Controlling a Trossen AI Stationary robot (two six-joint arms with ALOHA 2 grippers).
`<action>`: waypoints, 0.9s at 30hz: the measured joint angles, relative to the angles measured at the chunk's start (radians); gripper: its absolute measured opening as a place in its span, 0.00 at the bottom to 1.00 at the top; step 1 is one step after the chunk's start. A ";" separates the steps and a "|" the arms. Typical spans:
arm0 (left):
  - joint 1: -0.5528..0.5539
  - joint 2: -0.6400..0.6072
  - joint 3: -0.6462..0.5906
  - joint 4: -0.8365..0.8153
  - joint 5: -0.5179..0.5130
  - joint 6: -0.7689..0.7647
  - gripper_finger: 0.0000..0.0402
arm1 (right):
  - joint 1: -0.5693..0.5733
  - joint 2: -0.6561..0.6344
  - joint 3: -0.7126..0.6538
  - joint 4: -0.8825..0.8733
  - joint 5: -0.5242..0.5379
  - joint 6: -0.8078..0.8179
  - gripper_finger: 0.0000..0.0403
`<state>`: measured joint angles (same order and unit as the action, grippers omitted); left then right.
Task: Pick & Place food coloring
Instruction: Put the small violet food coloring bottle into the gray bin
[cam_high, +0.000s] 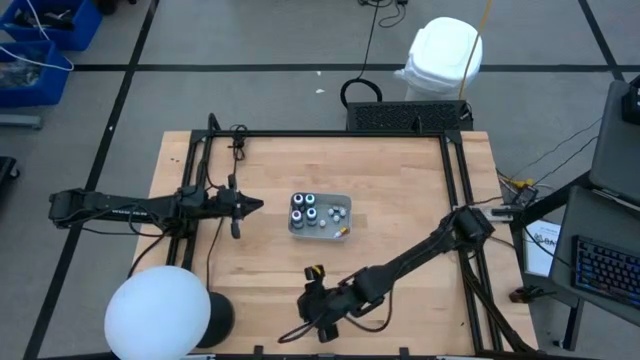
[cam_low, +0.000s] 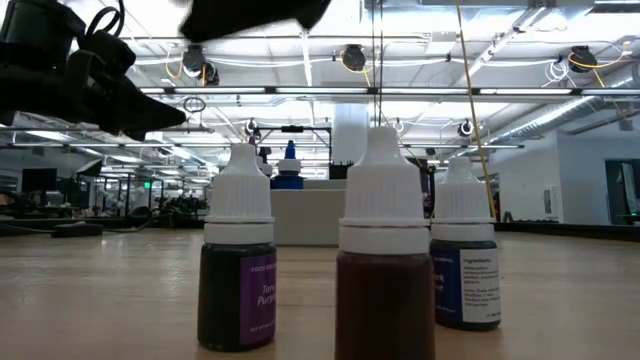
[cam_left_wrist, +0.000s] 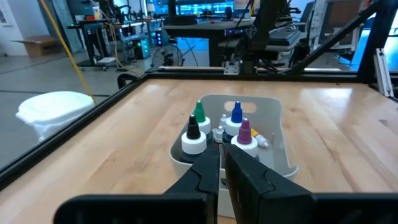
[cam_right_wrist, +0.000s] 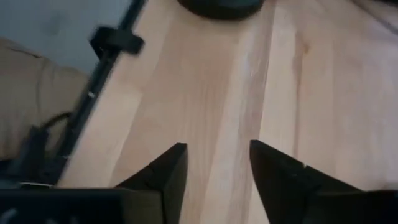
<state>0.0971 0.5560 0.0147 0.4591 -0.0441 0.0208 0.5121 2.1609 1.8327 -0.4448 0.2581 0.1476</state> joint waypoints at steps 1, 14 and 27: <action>0.000 0.000 0.000 -0.001 0.001 0.000 0.08 | 0.000 0.011 0.000 -0.002 -0.002 0.008 0.44; 0.000 0.000 0.000 -0.039 0.001 -0.001 0.08 | 0.082 0.040 0.003 -0.023 -0.078 0.129 0.45; 0.000 0.000 0.000 -0.039 0.001 -0.009 0.08 | 0.062 0.113 0.002 -0.022 -0.004 0.139 0.45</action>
<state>0.0975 0.5560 0.0147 0.4197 -0.0433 0.0120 0.5743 2.2738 1.8351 -0.4669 0.2539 0.2871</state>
